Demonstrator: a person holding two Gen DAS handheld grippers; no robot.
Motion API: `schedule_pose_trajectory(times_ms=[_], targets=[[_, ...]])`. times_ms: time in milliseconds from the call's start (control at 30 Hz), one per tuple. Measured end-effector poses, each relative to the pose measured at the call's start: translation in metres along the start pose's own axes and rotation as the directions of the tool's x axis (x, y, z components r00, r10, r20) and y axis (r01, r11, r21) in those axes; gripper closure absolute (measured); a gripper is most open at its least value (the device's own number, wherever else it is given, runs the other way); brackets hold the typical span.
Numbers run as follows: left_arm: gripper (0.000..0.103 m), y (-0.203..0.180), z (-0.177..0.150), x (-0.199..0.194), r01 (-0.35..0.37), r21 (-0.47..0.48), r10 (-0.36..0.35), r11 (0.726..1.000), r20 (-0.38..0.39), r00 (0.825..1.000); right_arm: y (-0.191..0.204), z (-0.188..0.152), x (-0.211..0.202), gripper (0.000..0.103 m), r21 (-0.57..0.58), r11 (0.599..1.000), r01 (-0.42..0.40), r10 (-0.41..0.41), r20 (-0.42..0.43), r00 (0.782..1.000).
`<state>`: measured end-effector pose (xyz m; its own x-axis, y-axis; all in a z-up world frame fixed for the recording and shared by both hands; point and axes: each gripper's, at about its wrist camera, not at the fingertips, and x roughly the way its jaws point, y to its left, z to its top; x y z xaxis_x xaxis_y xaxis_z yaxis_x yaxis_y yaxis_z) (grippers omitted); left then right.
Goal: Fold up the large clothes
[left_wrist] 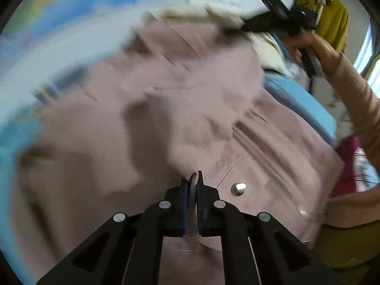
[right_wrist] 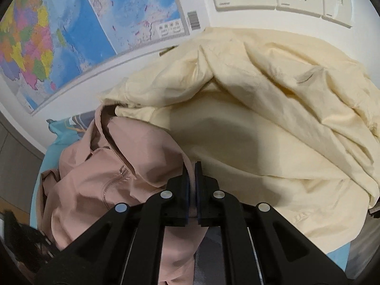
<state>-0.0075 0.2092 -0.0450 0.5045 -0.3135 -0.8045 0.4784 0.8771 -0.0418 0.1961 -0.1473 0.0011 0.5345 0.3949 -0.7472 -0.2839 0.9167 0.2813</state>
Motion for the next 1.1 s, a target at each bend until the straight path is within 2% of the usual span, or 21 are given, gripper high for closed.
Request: schedule_pose_trajectory(times_ms=[33,100,133,167,233,267,300,333,367,400,433,467,500,567,667,767,833,900,967,1033,1100], targets=[[0.099,0.011,0.005,-0.011,-0.089,0.002,0.089,0.996,0.012,0.996,-0.001,0.001,0.0,0.098,0.009,1.0,-0.006,0.006,0.006,1.0],[0.099,0.028,0.012,-0.024,-0.192,0.008,0.192,0.981,0.022,0.981,-0.004,0.002,0.0,0.098,0.013,1.0,-0.013,0.013,0.01,1.0],[0.098,0.039,0.016,-0.028,-0.264,0.011,0.263,0.965,0.023,0.964,-0.006,0.002,0.002,0.098,0.017,1.0,-0.01,0.01,0.011,1.0],[0.097,0.051,0.018,-0.027,-0.34,0.008,0.34,0.94,0.005,0.94,-0.008,0.001,0.003,0.098,0.024,1.0,-0.011,0.011,0.01,1.0],[0.083,0.068,0.015,-0.021,-0.432,0.009,0.432,0.902,-0.038,0.901,-0.011,-0.001,0.006,0.095,0.035,0.999,-0.001,0.0,0.007,1.0],[0.066,0.079,0.013,-0.016,-0.446,-0.016,0.444,0.895,-0.072,0.893,-0.01,-0.002,0.005,0.089,0.034,0.999,0.007,-0.007,0.01,1.0],[0.052,0.084,0.012,-0.015,-0.41,-0.038,0.406,0.911,-0.082,0.91,-0.009,-0.004,0.003,0.086,0.023,1.0,0.016,-0.017,0.018,1.0],[0.047,0.087,0.008,-0.015,-0.321,-0.072,0.315,0.944,-0.078,0.946,-0.006,-0.007,-0.002,0.079,0.006,0.999,0.036,-0.036,0.032,0.999],[0.033,0.089,0.002,-0.018,-0.242,-0.107,0.235,0.964,-0.073,0.969,-0.004,-0.009,-0.008,0.066,-0.005,0.998,0.055,-0.055,0.049,0.997],[0.023,0.091,-0.002,-0.022,-0.183,-0.128,0.176,0.975,-0.063,0.982,-0.001,-0.012,-0.016,0.059,-0.017,0.998,0.064,-0.063,0.076,0.995],[0.023,0.086,-0.005,-0.024,-0.136,-0.133,0.131,0.982,-0.045,0.99,0.003,-0.017,-0.028,0.05,-0.032,0.998,0.061,-0.057,0.111,0.992],[0.022,0.077,-0.011,-0.027,-0.1,-0.116,0.098,0.988,-0.016,0.995,0.007,-0.021,-0.038,0.05,-0.048,0.997,0.054,-0.047,0.138,0.989],[0.015,0.066,-0.011,-0.024,-0.097,-0.1,0.096,0.99,-0.015,0.995,0.015,-0.028,-0.05,0.05,-0.076,0.996,0.037,-0.024,0.17,0.985],[0.01,0.049,-0.019,-0.012,-0.129,-0.042,0.126,0.991,-0.059,0.99,0.028,-0.039,-0.062,0.046,-0.121,0.993,0.014,0.011,0.207,0.978],[0.01,0.043,-0.025,0.011,-0.173,-0.003,0.171,0.985,-0.14,0.975,0.067,-0.06,-0.06,0.044,-0.25,0.966,-0.068,0.112,0.166,0.98],[0.011,0.056,-0.026,0.016,-0.162,-0.053,0.153,0.985,-0.147,0.977,0.12,-0.084,-0.037,0.044,-0.422,0.894,-0.15,0.19,0.053,0.98],[0.019,0.063,-0.027,0.013,-0.148,-0.086,0.138,0.985,-0.117,0.984,0.156,-0.098,-0.017,0.043,-0.528,0.835,-0.155,0.187,0.007,0.982],[0.044,0.065,-0.027,0.014,-0.186,-0.078,0.178,0.979,-0.101,0.979,0.187,-0.112,0.006,0.042,-0.613,0.77,-0.176,0.182,-0.053,0.982],[0.054,0.074,-0.027,0.017,-0.224,-0.085,0.212,0.971,-0.125,0.969,0.217,-0.125,0.031,0.042,-0.692,0.701,-0.173,0.157,-0.088,0.984],[0.058,0.08,-0.025,0.015,-0.212,-0.114,0.198,0.971,-0.121,0.973,0.237,-0.131,0.052,0.043,-0.743,0.658,-0.125,0.11,-0.069,0.991],[0.058,0.083,-0.023,0.012,-0.216,-0.13,0.202,0.968,-0.114,0.973,0.245,-0.135,0.068,0.051,-0.756,0.641,-0.131,0.092,-0.094,0.991]])
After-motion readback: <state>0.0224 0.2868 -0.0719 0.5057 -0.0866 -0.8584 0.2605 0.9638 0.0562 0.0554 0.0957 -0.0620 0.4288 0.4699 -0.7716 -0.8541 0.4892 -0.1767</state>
